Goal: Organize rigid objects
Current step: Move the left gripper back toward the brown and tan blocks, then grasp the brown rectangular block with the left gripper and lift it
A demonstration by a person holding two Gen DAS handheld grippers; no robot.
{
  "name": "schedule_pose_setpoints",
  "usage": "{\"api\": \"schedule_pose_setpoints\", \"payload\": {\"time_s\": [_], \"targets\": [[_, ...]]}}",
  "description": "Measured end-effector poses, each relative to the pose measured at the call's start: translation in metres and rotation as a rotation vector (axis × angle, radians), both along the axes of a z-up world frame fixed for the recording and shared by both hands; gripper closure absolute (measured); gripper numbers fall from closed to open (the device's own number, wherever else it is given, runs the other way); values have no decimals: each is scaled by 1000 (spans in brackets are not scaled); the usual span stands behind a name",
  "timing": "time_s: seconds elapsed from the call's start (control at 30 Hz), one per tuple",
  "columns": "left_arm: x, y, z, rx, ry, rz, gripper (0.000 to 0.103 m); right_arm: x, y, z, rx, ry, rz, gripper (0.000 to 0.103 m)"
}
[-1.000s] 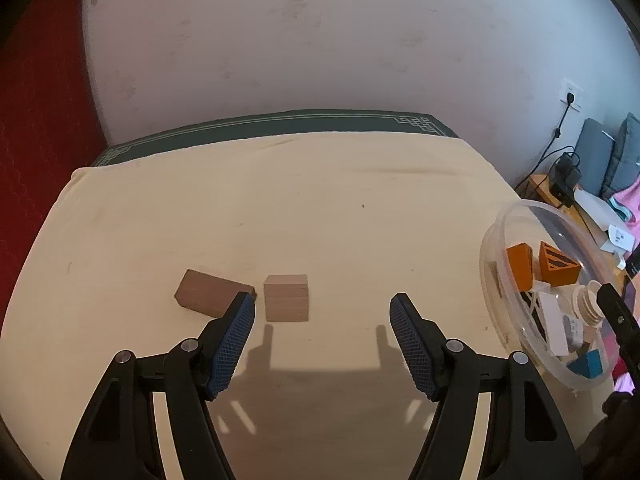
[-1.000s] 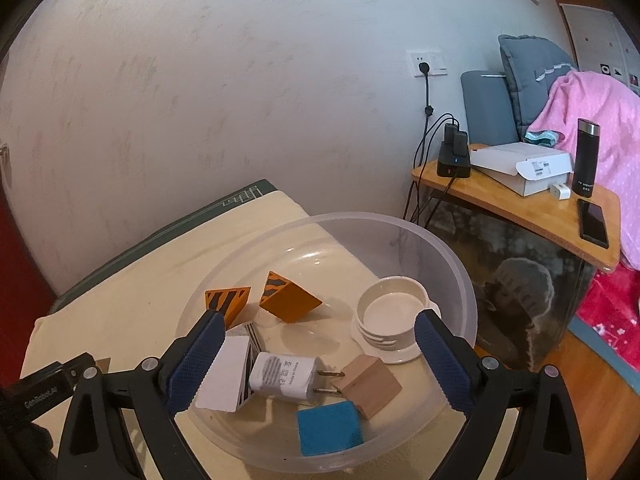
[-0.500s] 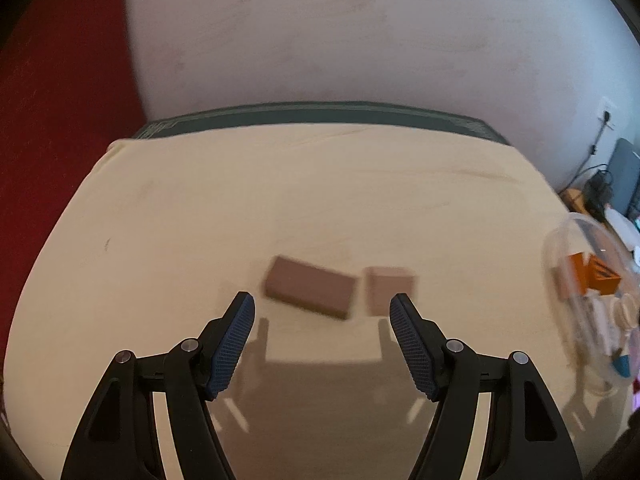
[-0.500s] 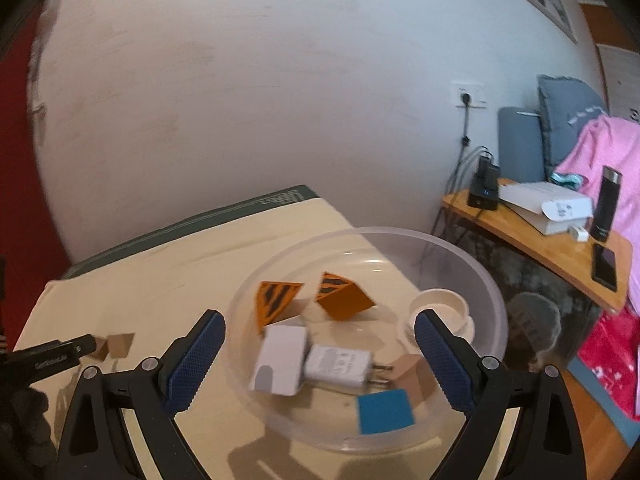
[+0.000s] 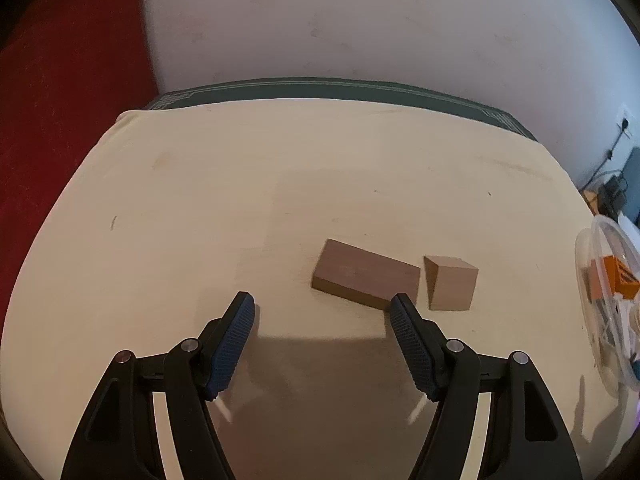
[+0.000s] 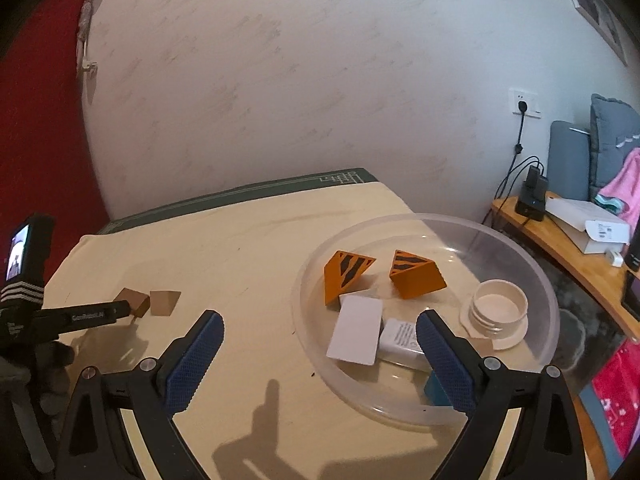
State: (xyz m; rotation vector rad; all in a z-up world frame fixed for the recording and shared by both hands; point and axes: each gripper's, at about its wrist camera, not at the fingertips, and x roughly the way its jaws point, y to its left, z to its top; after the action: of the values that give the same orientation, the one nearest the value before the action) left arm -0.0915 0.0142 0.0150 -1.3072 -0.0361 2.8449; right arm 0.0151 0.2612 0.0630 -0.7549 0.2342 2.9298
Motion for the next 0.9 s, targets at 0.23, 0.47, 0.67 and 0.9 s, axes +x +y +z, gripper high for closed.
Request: {"api": "schedule_pose_setpoints", "payload": {"time_s": [0.23,0.47,0.67,0.9], "targets": [[-4,-1,5,-26,24,-32,32,-2,9,-4,-43,-18,-10,4],[-3,6,6,-23,31,-64,32,0,9,-5,-44,-19,-4,4],[-5,15,3,-54,32,-98,32,1,10,-6,-53,-28,-3,4],[-18,15,-7,-37,-10,-100,31,0,10,-6,-53,-31,-2,3]]}}
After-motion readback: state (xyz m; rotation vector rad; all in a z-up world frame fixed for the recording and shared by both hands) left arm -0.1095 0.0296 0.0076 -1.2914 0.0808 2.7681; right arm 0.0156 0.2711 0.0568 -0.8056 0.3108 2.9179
